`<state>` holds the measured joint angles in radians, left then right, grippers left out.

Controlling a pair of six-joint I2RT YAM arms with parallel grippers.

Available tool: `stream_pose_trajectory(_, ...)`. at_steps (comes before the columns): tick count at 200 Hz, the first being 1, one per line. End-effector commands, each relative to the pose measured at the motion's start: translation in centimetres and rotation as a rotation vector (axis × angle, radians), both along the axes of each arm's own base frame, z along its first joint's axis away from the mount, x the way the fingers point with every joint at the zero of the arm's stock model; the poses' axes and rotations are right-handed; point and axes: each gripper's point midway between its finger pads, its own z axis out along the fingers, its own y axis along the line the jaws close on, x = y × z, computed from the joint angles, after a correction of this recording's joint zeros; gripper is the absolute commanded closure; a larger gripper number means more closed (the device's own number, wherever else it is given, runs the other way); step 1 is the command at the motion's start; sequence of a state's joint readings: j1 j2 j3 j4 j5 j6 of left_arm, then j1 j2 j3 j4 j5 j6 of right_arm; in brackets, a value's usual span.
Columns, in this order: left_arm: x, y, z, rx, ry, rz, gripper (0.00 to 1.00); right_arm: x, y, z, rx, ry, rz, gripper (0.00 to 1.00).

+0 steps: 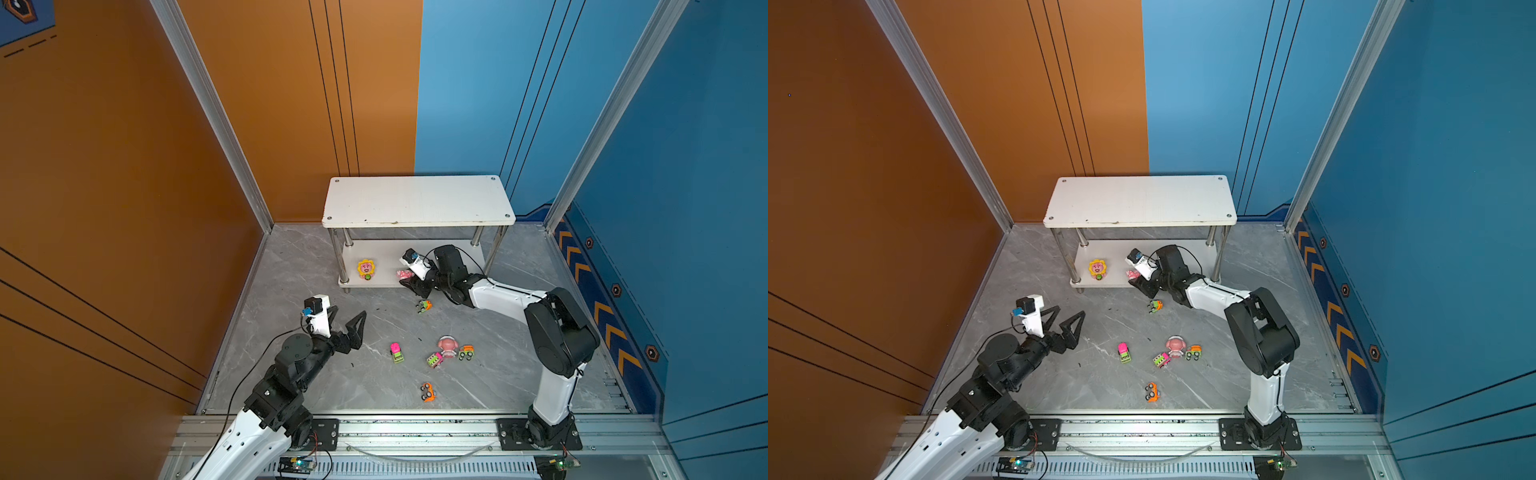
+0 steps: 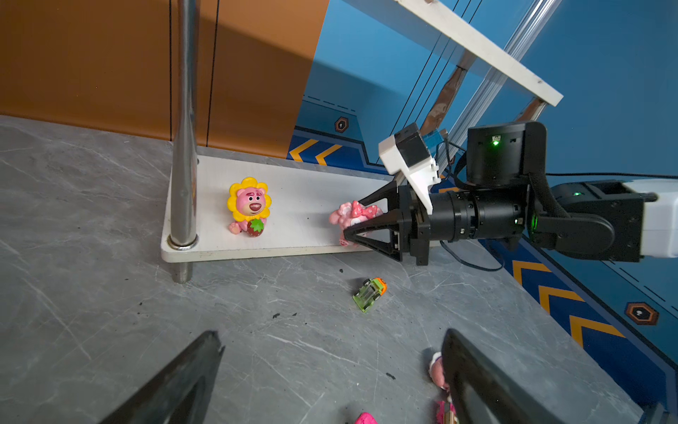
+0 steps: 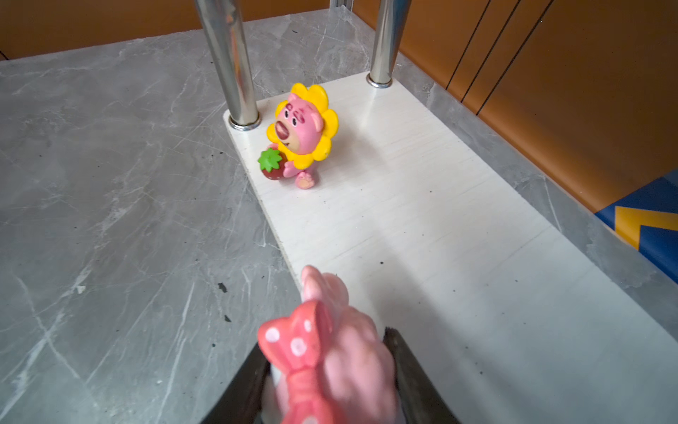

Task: Place and organize the plastic toys onto the shelf
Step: 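Lower the bunny beside the sunflower bear while the left arm withdraws, then open the right gripper to release the bunny on the shelf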

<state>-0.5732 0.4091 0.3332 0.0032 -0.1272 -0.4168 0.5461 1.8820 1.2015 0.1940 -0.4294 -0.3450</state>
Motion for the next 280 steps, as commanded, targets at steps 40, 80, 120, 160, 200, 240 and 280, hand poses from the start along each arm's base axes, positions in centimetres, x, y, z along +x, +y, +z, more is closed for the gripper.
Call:
stream_pose_trajectory(40, 0.9, -0.3, 0.4, -0.027, 0.004, -0.008, 0.05, 2.4, 0.0, 0.4, 0.029, 0.002, 0.087, 1.00)
stream_pose_trajectory(80, 1.2, -0.5, 0.1, -0.025, 0.015, -0.009, 0.05, 1.9, 0.2, -0.9, -0.010, 0.043, 0.142, 0.99)
stream_pose_trajectory(120, 1.3, -0.7, 0.1, -0.028, 0.023, -0.014, 0.05, 2.0, -0.1, -2.1, -0.039, 0.058, 0.147, 0.98)
stream_pose_trajectory(160, 1.5, -0.8, 0.0, -0.033, 0.032, -0.013, 0.05, 2.4, -0.2, -2.6, -0.042, 0.063, 0.142, 0.96)
stream_pose_trajectory(200, 1.7, -1.0, -0.2, -0.037, 0.042, -0.015, 0.05, 3.0, -0.1, -2.8, -0.034, 0.060, 0.136, 0.87)
stream_pose_trajectory(240, 1.9, -1.2, -0.3, -0.034, 0.049, -0.018, 0.05, 3.4, -0.1, -3.8, -0.026, 0.083, 0.133, 0.70)
stream_pose_trajectory(280, 2.0, -1.2, -0.4, -0.033, 0.053, -0.016, 0.05, 3.5, -0.3, -3.6, -0.013, 0.093, 0.125, 0.52)
